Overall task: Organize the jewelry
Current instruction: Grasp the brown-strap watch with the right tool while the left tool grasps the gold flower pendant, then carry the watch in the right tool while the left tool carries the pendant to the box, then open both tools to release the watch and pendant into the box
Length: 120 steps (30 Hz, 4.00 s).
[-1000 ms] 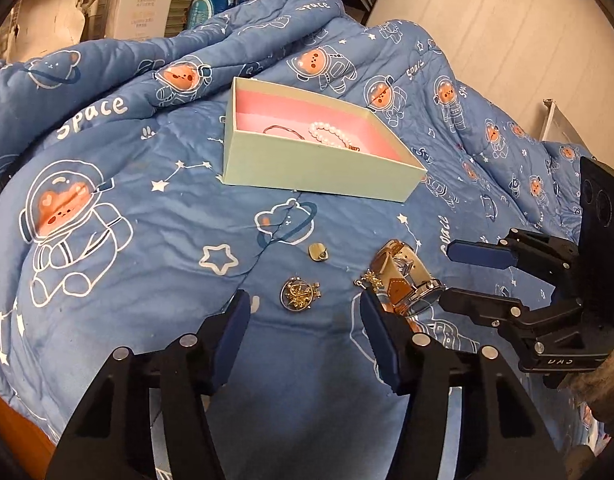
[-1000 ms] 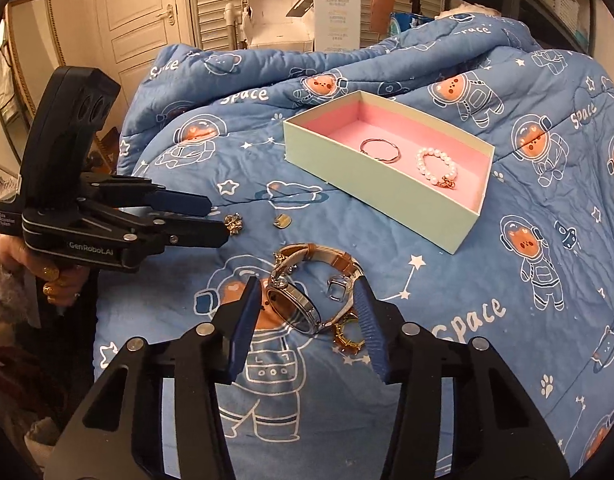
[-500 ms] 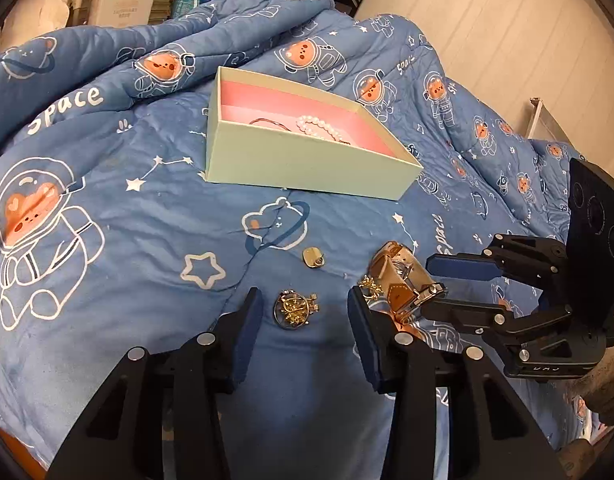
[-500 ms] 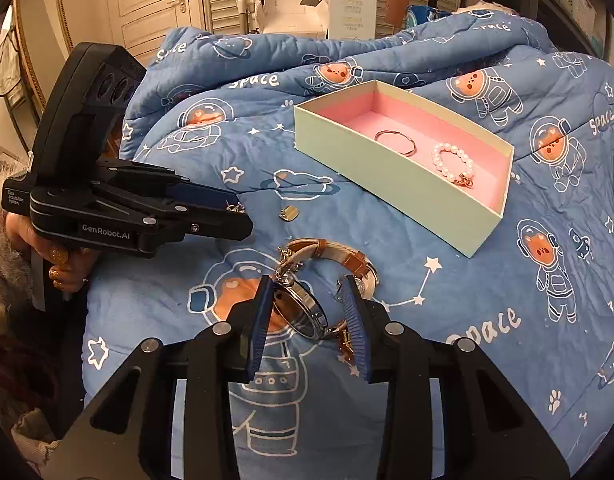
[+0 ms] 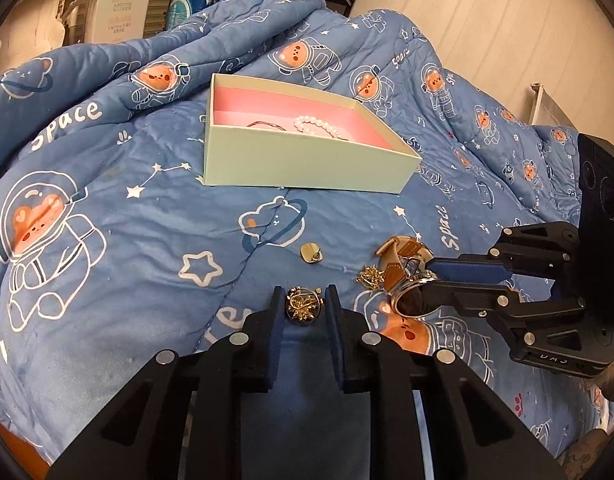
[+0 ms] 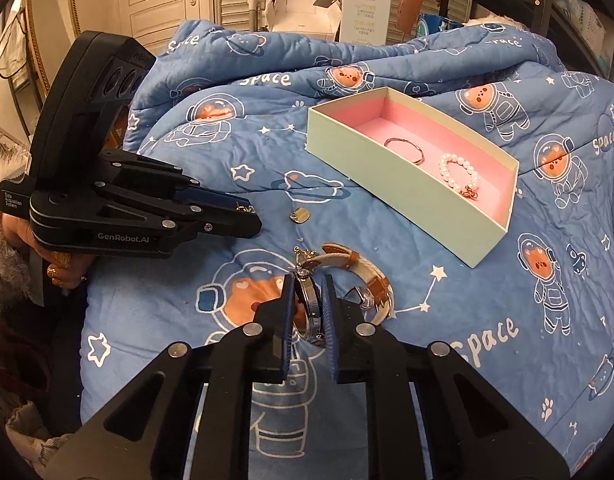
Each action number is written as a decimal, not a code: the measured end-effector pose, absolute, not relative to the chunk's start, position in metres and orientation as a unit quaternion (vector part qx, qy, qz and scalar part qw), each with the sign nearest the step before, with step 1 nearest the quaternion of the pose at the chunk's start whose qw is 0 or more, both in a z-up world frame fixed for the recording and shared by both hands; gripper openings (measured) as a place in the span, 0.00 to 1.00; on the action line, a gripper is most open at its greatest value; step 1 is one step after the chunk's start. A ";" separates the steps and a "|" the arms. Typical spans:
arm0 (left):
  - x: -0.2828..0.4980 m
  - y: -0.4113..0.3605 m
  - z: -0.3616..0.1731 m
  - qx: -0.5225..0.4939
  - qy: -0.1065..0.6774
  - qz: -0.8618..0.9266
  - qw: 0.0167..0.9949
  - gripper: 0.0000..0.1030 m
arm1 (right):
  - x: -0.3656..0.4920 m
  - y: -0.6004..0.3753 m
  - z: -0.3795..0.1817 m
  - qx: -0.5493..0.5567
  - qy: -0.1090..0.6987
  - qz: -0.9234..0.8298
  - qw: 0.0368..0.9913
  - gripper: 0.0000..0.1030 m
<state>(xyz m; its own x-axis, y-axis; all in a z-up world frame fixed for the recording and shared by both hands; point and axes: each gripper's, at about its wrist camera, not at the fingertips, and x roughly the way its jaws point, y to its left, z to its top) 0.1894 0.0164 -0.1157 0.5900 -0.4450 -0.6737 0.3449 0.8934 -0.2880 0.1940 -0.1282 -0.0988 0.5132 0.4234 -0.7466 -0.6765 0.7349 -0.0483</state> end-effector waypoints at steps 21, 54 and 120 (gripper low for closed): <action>0.174 0.020 -0.090 -0.078 0.371 -0.225 0.898 0.19 | 0.191 -0.138 -0.084 -0.093 0.384 0.327 0.858 0.11; 0.216 0.007 -0.040 -0.064 0.338 -0.237 0.909 0.19 | 0.233 -0.152 -0.020 -0.033 0.353 0.330 0.875 0.11; 0.344 -0.032 -0.065 0.087 0.472 -0.185 0.858 0.52 | 0.386 -0.141 -0.065 -0.060 0.463 0.226 0.855 0.11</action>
